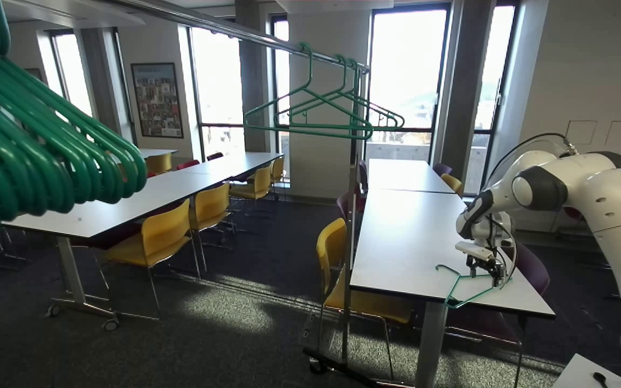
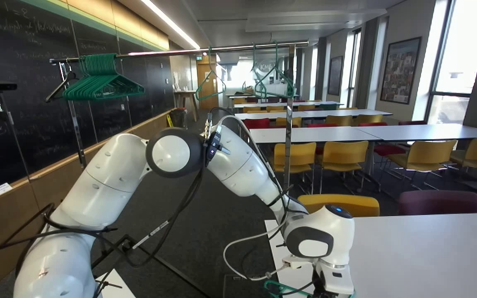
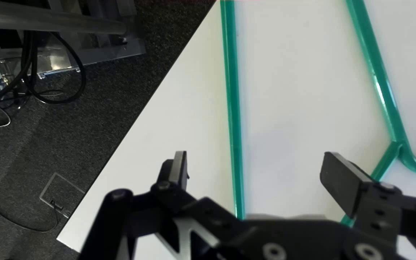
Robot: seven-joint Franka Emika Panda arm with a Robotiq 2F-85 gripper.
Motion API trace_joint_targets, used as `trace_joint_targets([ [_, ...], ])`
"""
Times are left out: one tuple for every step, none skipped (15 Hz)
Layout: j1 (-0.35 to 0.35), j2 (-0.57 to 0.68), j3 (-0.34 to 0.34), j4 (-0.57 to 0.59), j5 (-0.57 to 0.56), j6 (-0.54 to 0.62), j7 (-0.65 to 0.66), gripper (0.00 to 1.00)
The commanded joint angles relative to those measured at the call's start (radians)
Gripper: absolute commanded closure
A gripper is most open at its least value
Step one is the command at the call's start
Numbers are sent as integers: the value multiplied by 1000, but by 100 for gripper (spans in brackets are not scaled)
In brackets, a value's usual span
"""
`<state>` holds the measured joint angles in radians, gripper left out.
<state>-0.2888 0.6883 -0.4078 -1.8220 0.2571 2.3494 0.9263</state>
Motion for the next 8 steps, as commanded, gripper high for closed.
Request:
trace_joint_targets([
  [-24,31,25,41,-20,-15,-25,0],
  [-27,38,29,46,-19,-21,-35,0],
  [-27,42,32,48,-20,-24,-44,0],
  [-29,49,35,53,-19,-27,-55,0],
  [-29,54,35,56,-20,-31,-64,0],
  [-29,59,35,61,-21,-33,-75,0],
  [-29,65,33,64,-22,-32,-79,0],
  [-29,69,31,68,-23,-33,-84,0],
])
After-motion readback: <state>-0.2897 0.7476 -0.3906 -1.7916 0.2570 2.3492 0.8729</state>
